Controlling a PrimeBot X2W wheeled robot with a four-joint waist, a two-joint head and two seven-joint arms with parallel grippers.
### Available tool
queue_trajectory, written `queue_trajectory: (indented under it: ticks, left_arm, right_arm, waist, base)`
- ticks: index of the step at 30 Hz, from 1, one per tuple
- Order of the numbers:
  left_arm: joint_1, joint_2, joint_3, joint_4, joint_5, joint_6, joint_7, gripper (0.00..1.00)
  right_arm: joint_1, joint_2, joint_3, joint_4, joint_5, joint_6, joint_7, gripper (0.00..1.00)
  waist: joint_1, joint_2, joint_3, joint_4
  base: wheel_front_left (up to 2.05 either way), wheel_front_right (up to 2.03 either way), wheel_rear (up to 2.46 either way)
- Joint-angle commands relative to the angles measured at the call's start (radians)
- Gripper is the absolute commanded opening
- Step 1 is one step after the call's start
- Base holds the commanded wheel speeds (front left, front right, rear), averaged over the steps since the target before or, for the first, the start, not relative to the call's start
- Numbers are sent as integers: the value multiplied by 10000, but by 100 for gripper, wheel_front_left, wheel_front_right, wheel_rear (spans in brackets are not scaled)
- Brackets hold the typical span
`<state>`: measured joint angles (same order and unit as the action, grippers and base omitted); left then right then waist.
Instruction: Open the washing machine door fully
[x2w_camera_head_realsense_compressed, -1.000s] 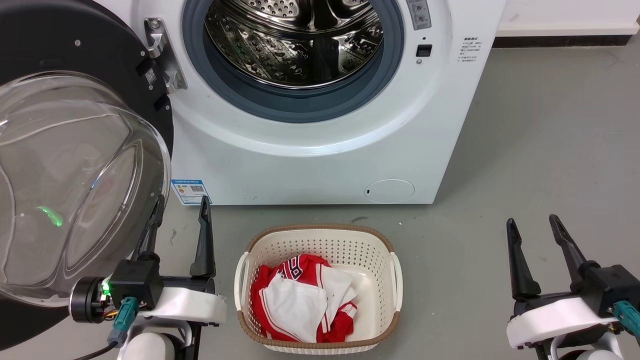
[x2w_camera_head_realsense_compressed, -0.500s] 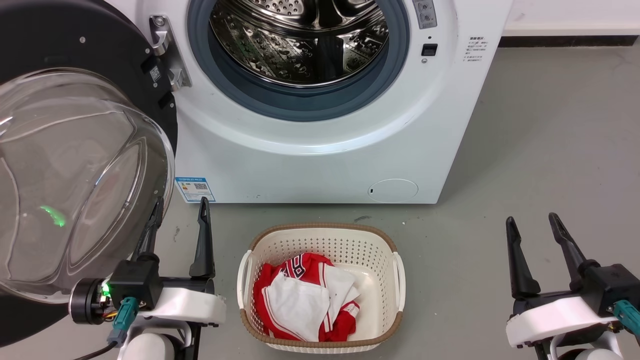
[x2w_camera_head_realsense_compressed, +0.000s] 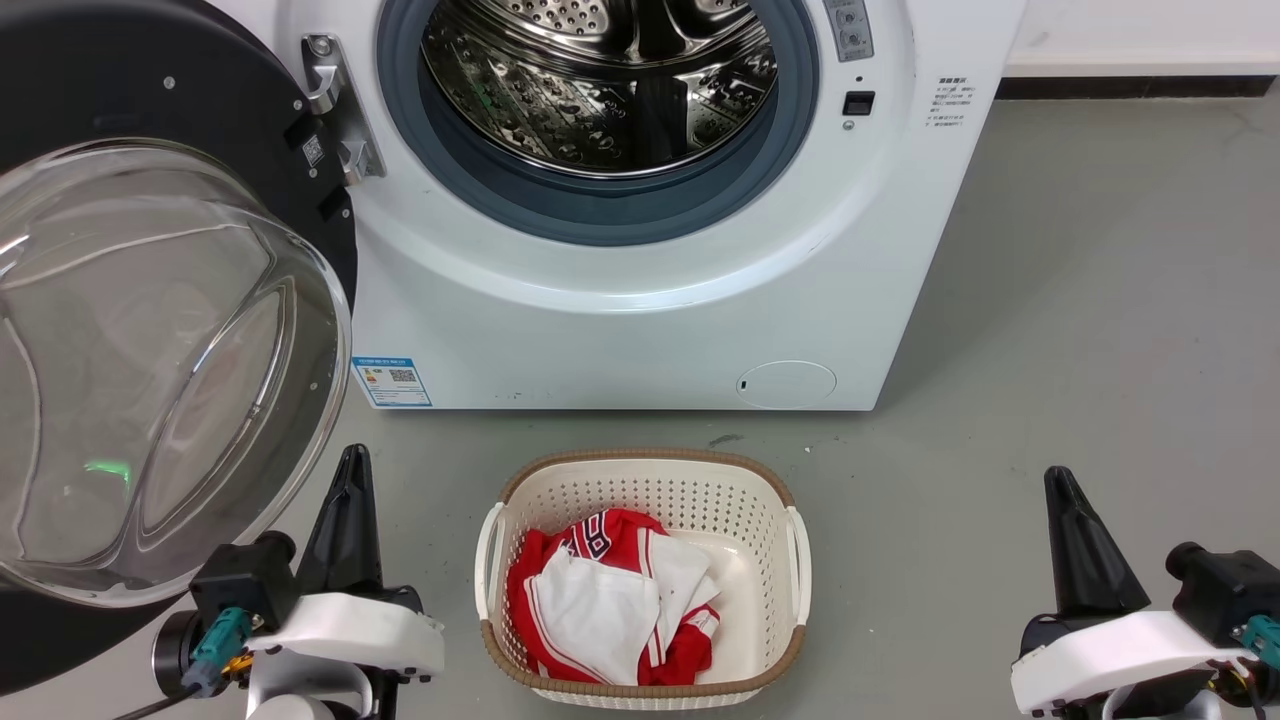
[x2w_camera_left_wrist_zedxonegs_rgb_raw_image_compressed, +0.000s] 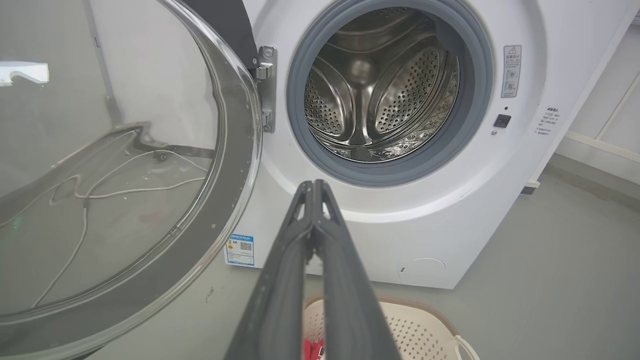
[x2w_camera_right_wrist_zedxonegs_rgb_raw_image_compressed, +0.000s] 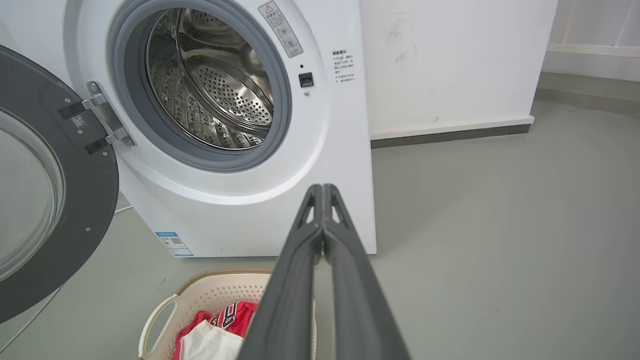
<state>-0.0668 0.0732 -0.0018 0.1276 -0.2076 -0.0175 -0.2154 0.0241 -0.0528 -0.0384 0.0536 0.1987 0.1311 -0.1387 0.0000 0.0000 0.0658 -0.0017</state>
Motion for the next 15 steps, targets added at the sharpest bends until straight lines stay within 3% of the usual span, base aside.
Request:
queue_trajectory:
  ticks: [1,15]
  left_arm:
    - [-239,-7,54,-114,-391,-51,68,0]
    - [-247,-45,226,72,-3009,-262,642,0]
  right_arm:
    - [-235,-74,12,-88,426,0,24,0]
    - [-472,-190,38,294,3194,-1,366,0]
  waist:
    - [0,0,-5,0]
    - [0,0,-79,1]
  base:
    - [0,0,0]
    - [0,0,0]
